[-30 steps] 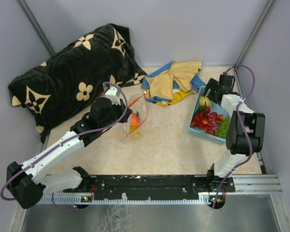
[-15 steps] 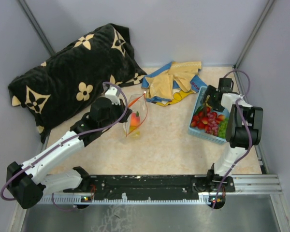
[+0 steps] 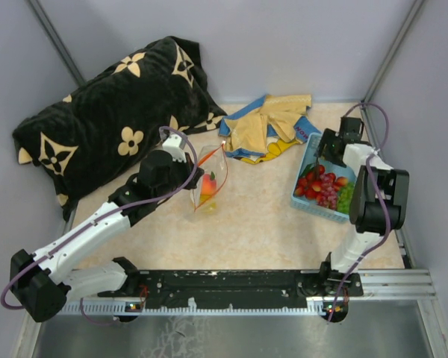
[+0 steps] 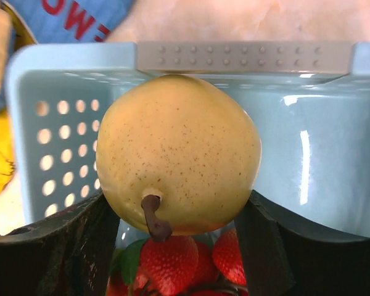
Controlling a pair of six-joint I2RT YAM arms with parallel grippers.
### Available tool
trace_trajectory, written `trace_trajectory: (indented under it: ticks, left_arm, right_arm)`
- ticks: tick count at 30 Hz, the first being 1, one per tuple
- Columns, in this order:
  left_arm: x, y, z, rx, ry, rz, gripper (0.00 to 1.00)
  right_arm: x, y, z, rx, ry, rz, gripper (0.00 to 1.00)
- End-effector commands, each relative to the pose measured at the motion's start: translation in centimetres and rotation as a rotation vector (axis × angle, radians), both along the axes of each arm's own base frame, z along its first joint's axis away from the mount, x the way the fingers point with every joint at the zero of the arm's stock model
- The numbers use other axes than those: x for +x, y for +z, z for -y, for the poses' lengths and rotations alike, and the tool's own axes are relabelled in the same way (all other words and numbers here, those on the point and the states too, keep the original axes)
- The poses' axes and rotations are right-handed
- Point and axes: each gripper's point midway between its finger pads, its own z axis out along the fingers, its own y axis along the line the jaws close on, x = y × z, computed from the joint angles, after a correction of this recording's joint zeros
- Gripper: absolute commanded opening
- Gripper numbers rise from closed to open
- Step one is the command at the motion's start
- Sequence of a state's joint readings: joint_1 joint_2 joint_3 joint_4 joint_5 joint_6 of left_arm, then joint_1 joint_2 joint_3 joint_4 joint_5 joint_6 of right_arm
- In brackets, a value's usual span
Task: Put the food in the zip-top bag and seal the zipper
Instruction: Pick up the fake fruit from the bin.
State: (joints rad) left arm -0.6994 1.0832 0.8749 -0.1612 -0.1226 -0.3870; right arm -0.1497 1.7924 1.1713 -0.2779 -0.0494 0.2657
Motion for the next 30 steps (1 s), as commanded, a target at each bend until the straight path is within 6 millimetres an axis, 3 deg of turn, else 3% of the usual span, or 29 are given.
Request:
trace_trajectory:
  ticks: [1,10,15,20,30]
  left_arm:
    - [0.6,1.7,-0.2,0.005,0.003,0.059,0.00]
    - [0.8,2.1,-0.1,0.030,-0.022,0.103,0.00]
    - [0.8,2.3,0.4,0.037,-0.065,0.146,0.00]
    - [0.7,2.5,1.1,0.052,-0.131,0.199,0.00]
    - [0.4,1.8,2.5,0.071,-0.220,0.211,0.00]
  right_arm:
    - [0.7,6.4,1.1,-0.075,0.006,0.165,0.62]
    - [-1.7,10.2,0.4,-0.082,0.030,0.232,0.56]
    - [-3.4,12.3,-1.6,-0.044,0.078,0.289,0.54]
    - [-5.3,15.2,-4.4,-0.025,0.152,0.349,0.54]
    - [-9.5,19.9,-13.5,0.054,0.376,0.427,0.53]
